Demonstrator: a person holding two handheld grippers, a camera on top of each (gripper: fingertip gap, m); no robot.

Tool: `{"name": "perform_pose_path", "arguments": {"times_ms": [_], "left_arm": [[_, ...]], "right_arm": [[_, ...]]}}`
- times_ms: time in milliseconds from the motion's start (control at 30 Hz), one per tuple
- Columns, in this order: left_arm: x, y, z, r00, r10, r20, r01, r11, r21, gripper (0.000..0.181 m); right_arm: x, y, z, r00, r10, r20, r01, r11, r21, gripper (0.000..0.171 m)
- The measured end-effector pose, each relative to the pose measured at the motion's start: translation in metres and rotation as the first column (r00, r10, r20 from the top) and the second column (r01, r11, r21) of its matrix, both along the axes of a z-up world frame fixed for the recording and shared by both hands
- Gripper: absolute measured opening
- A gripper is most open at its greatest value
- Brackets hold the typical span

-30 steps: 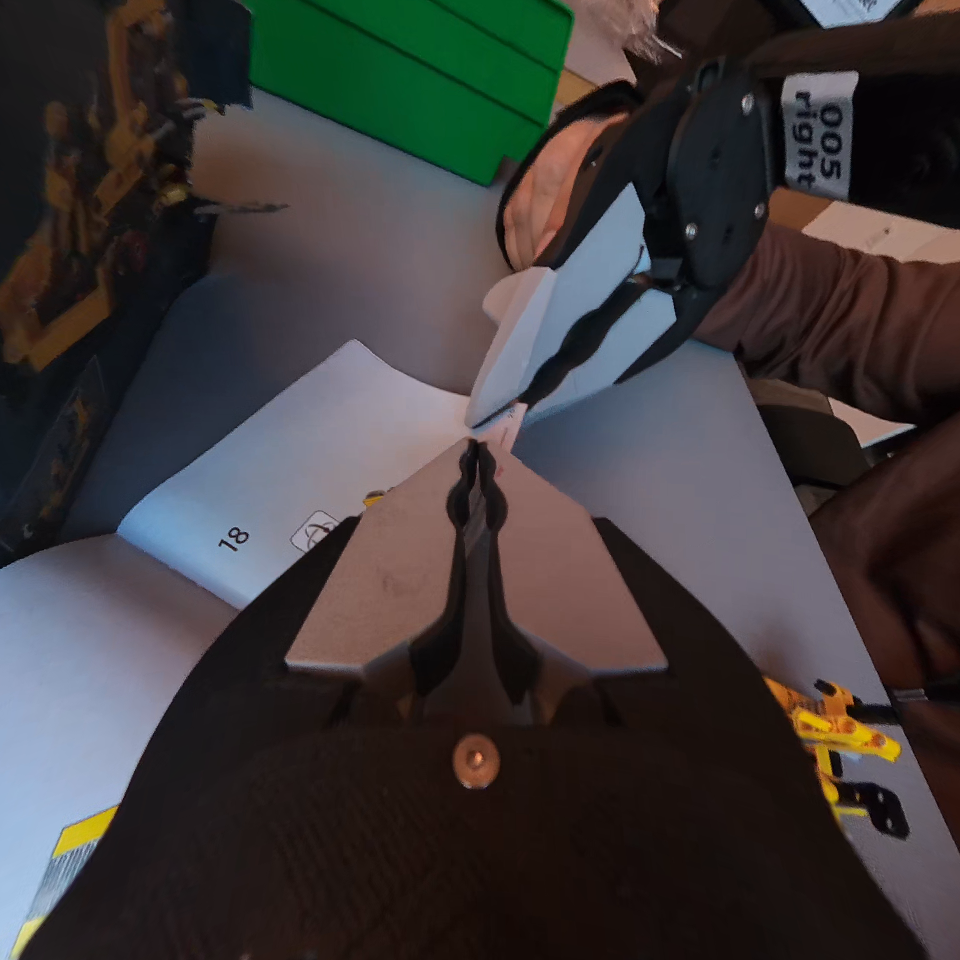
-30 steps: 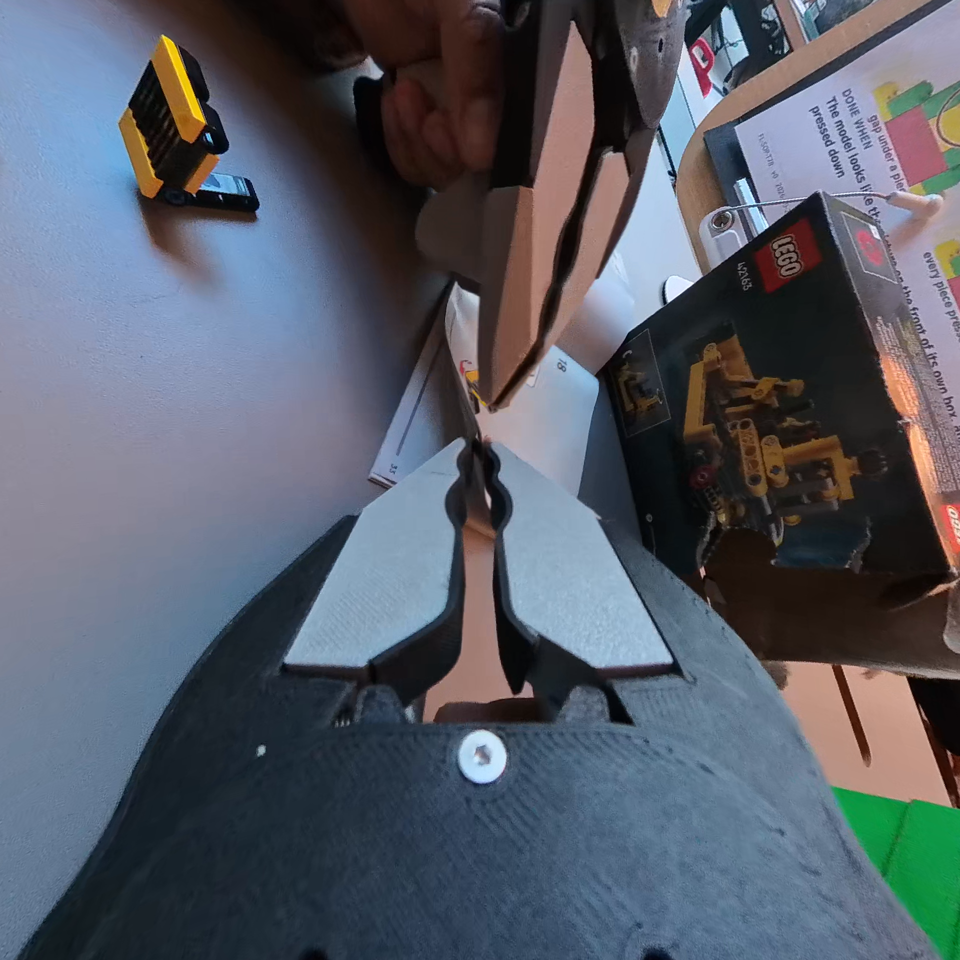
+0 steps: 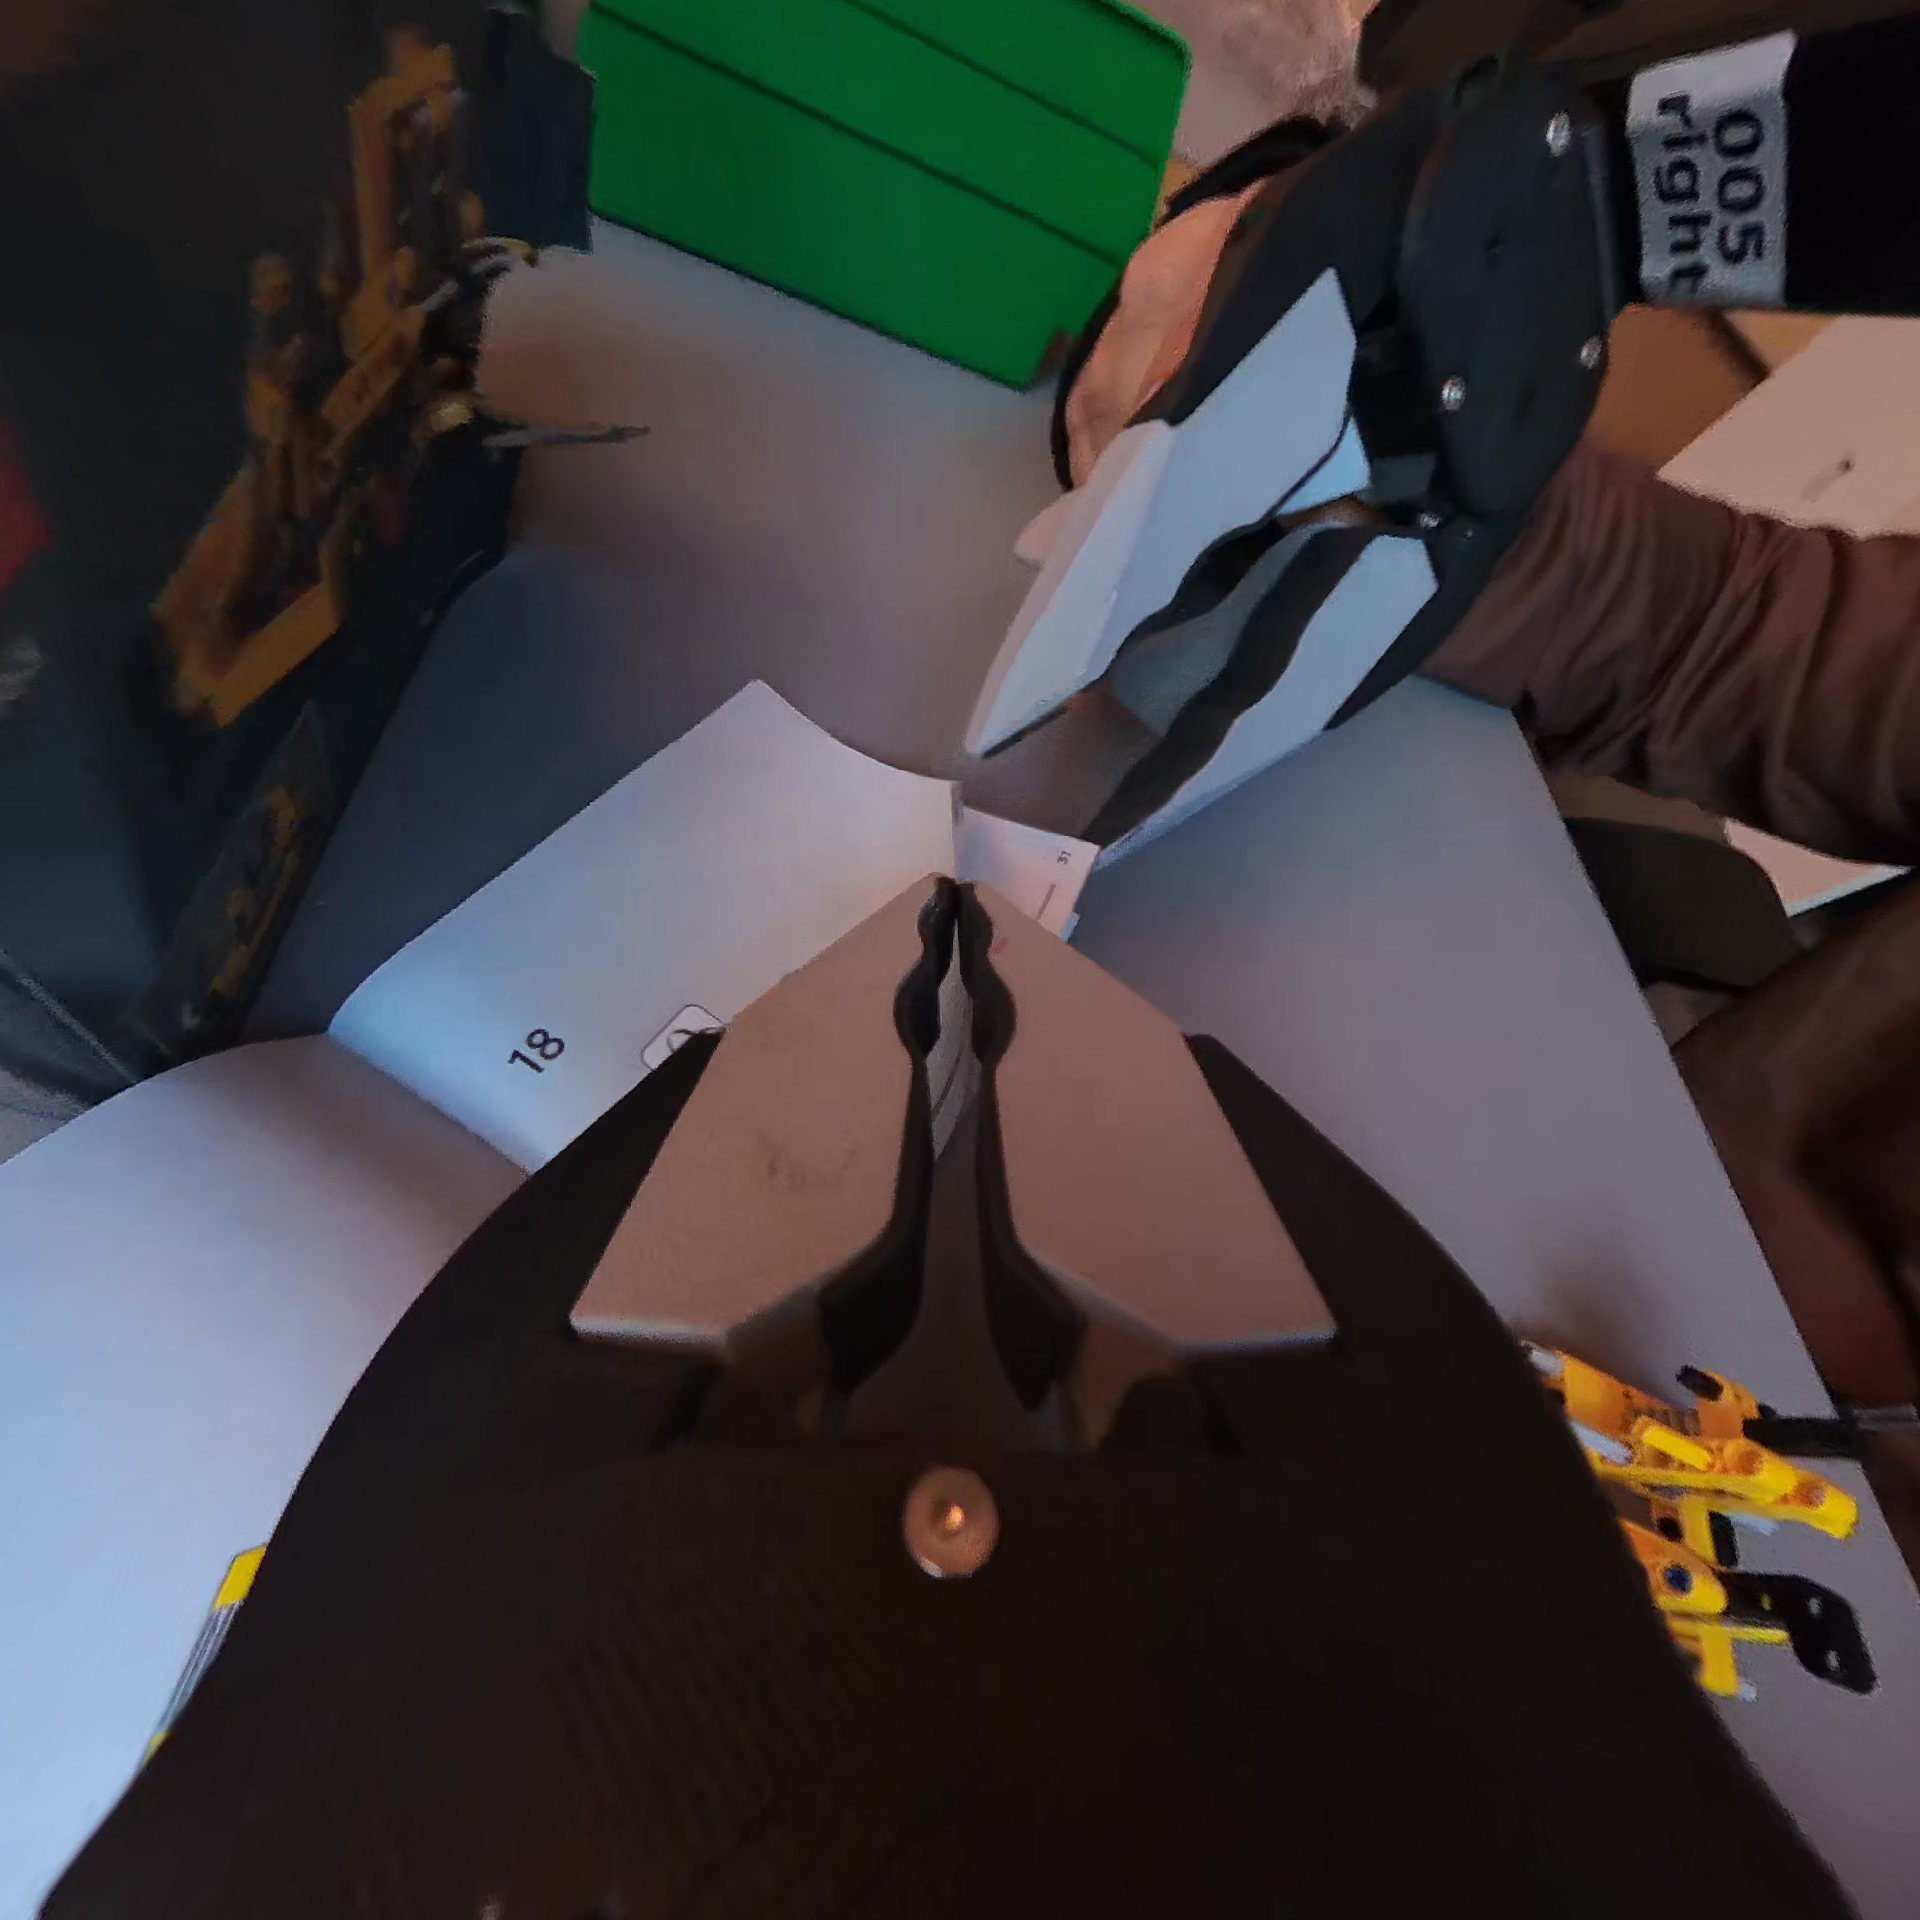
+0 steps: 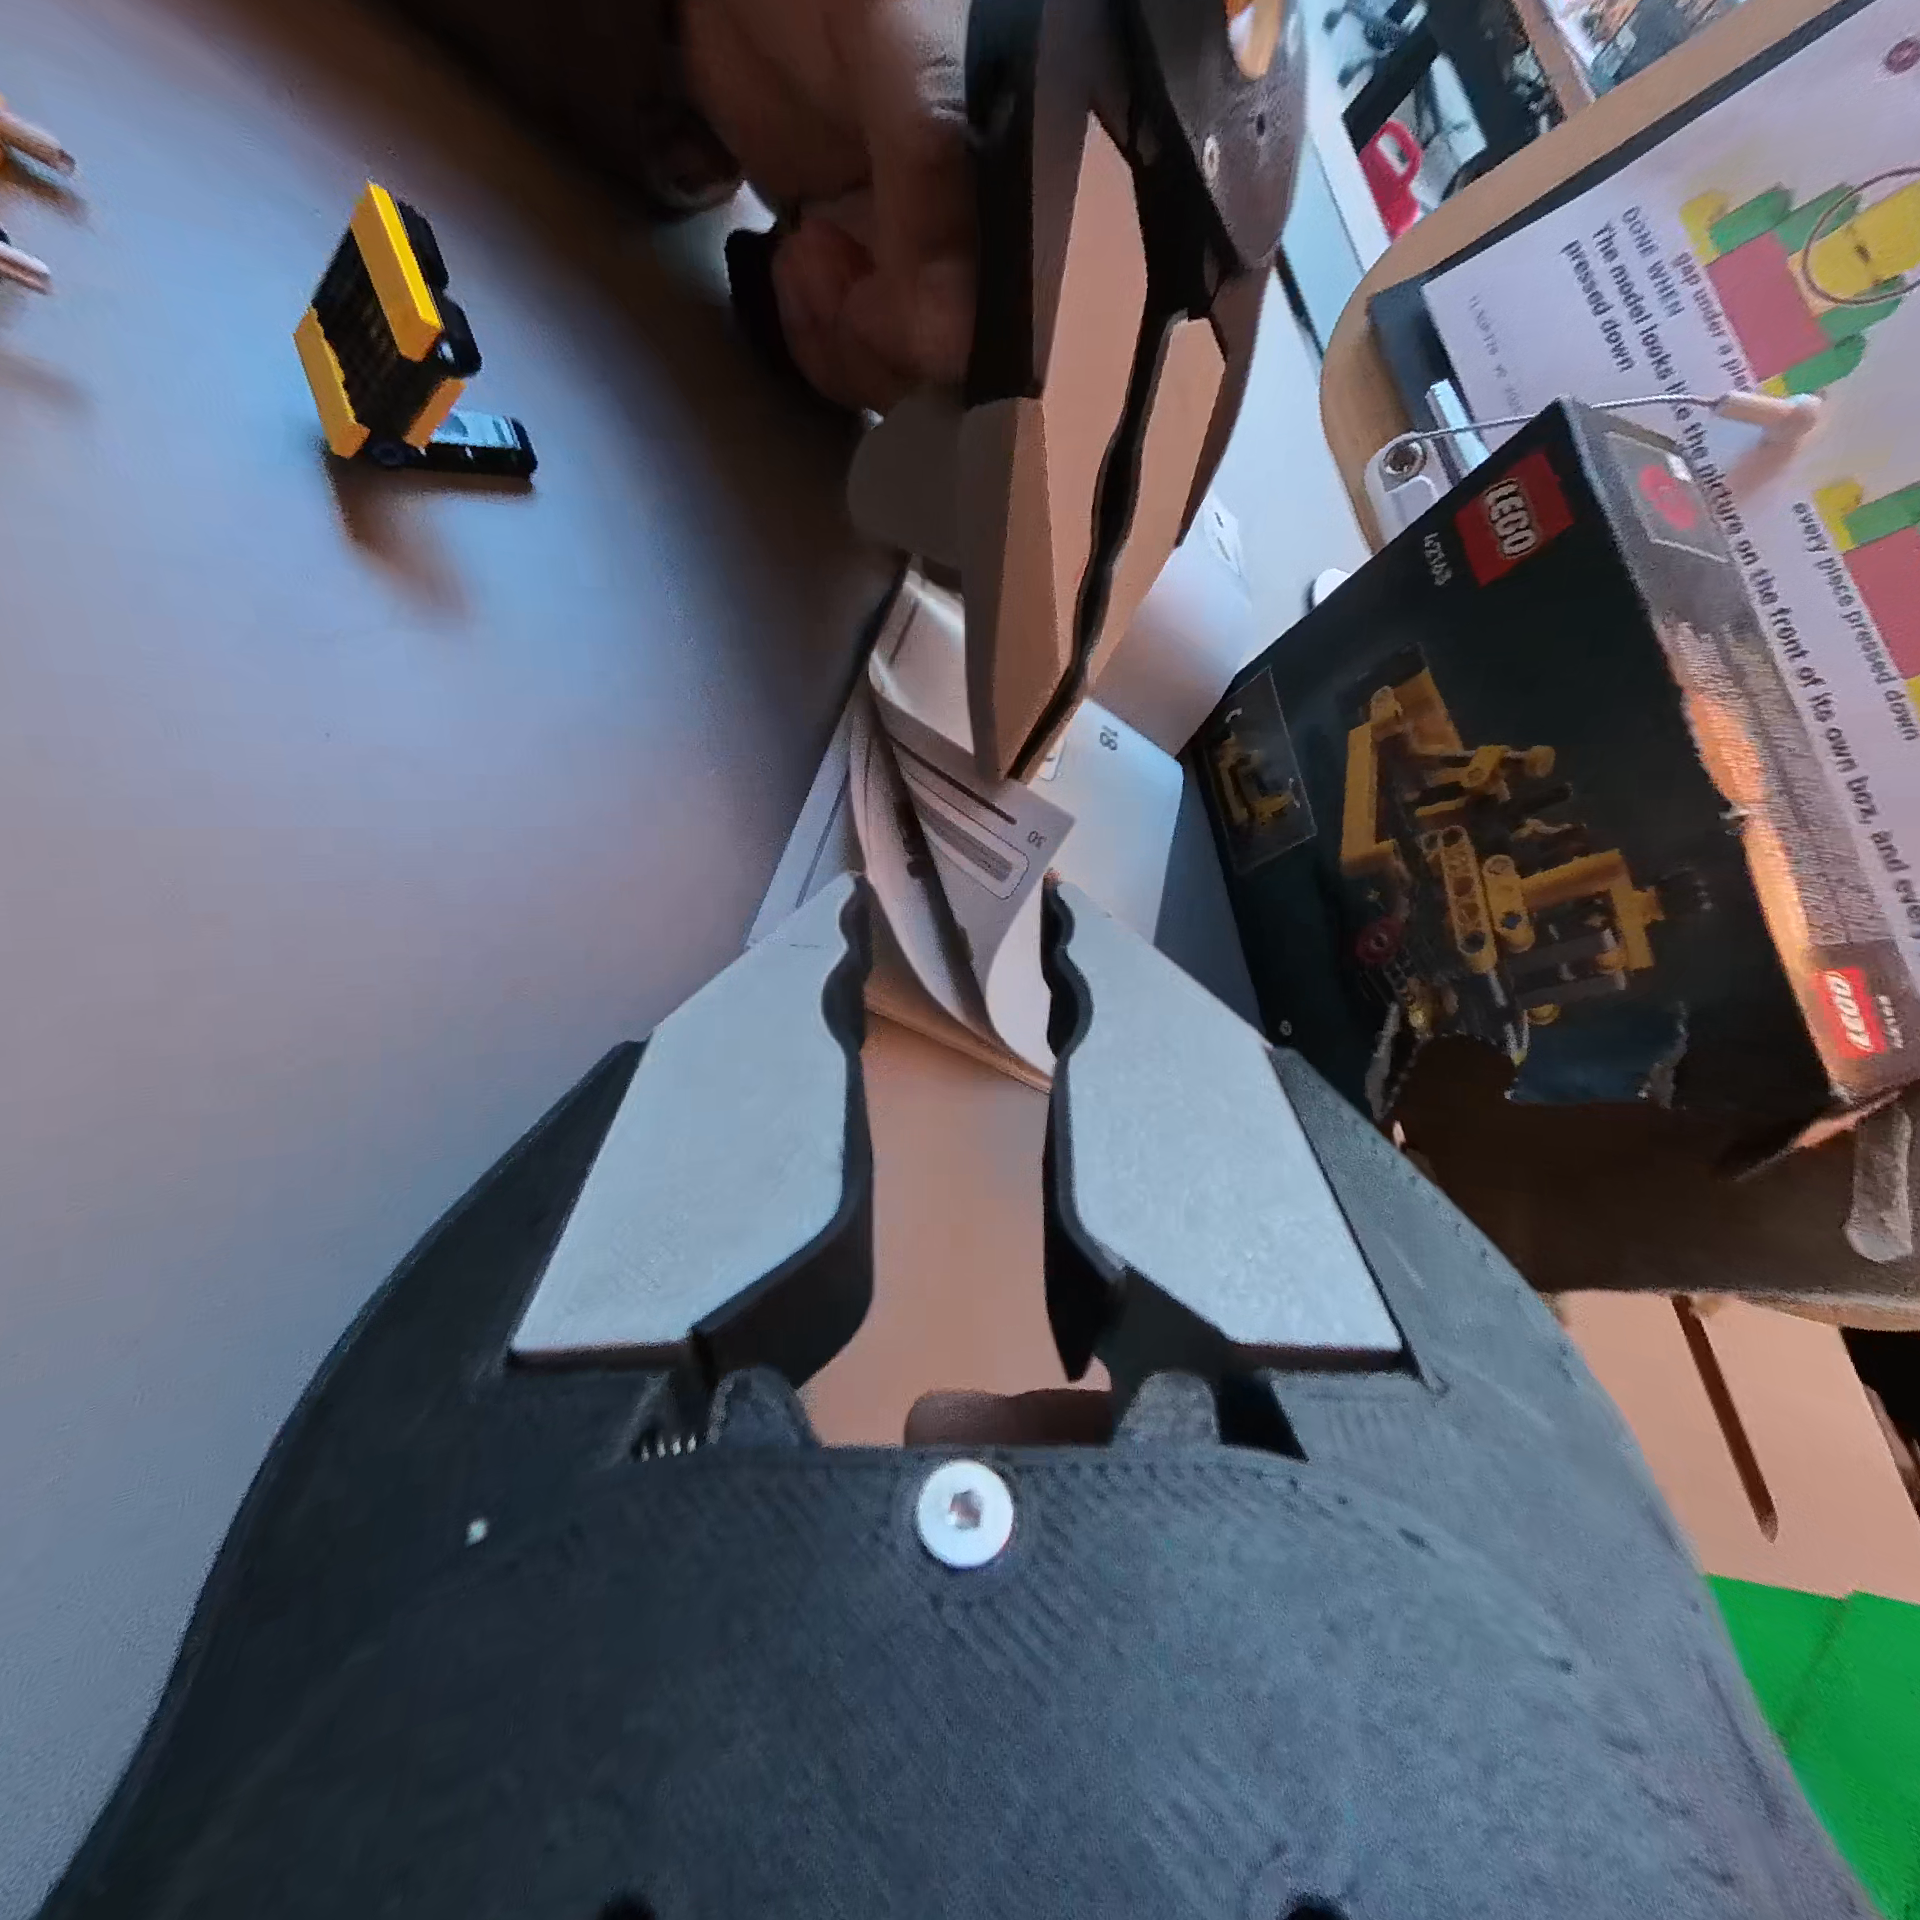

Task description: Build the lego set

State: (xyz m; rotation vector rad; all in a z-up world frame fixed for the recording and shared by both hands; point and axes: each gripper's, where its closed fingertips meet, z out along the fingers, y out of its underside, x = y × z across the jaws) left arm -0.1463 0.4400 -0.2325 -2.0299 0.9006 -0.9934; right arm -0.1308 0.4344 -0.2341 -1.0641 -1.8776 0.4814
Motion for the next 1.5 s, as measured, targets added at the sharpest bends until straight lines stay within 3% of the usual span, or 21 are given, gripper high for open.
{"name": "perform_pose_path", "arguments": {"times_ms": [333,567,1500], "left_arm": [[0.0,-0.002,0.007,0.998,-0.012,0.063,0.013,1.0,-0.016,0.0],[0.002,-0.003,0.006,0.998,-0.021,0.062,0.022,1.0,-0.02,0.0],[-0.001,0.0,0.006,0.997,0.004,0.072,-0.002,0.999,-0.032,0.0]], "right_arm": [[0.0,0.004,0.024,0.993,-0.033,-0.114,0.017,0.99,-0.141,0.026],[-0.01,-0.001,0.005,0.998,-0.021,-0.056,0.016,0.996,-0.088,0.027],[-0.003,0.002,-0.004,1.0,-0.02,0.001,0.02,1.0,-0.022,0.01]]}}
